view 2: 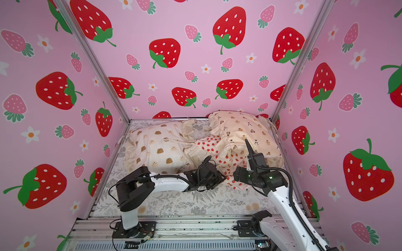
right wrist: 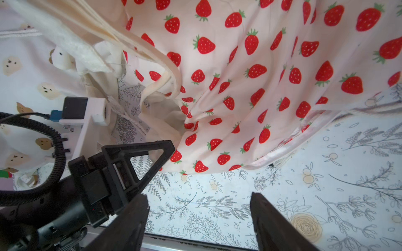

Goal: Zip up pillowcases
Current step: Pick up the pillowcase from the center of the board.

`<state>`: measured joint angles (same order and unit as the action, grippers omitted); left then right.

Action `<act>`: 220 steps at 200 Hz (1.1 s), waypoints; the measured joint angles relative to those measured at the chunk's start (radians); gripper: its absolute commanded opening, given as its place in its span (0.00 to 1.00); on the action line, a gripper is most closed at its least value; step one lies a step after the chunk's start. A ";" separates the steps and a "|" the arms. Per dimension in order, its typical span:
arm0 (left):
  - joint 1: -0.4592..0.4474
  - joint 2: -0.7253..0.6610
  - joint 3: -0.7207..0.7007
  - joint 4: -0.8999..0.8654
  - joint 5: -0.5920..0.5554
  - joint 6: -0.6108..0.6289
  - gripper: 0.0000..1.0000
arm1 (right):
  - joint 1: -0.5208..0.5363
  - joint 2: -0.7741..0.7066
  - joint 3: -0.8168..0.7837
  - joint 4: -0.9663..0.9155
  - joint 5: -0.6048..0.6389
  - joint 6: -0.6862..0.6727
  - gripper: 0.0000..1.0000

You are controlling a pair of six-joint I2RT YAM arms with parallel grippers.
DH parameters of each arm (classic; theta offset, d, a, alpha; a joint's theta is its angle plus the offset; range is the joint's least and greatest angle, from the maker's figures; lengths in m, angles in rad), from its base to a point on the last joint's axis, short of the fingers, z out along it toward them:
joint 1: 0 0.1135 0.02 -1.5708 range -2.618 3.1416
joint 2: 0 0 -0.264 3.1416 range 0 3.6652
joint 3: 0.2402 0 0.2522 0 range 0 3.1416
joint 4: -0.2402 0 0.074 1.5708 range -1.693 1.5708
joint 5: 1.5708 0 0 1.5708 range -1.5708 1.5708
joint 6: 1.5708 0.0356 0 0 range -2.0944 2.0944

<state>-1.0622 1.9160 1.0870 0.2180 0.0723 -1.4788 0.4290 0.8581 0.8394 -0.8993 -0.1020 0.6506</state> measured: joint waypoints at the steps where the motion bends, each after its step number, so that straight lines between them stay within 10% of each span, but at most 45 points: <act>1: 0.000 0.001 0.000 0.001 0.000 0.000 0.36 | 0.002 0.000 0.000 0.000 0.001 0.000 0.73; 66: -0.002 0.050 -0.009 0.064 0.001 -0.132 0.00 | 0.116 -0.068 -0.072 -0.024 0.043 0.045 0.59; 220: 0.033 -0.186 -0.270 0.229 -0.054 -0.270 0.00 | 0.218 -0.195 -0.300 0.297 -0.172 0.092 0.44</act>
<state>-1.0290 1.7298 0.8169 0.4465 0.0181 -1.7493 0.6468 0.6628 0.5392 -0.6025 -0.2737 0.7429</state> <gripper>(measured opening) 0.066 0.447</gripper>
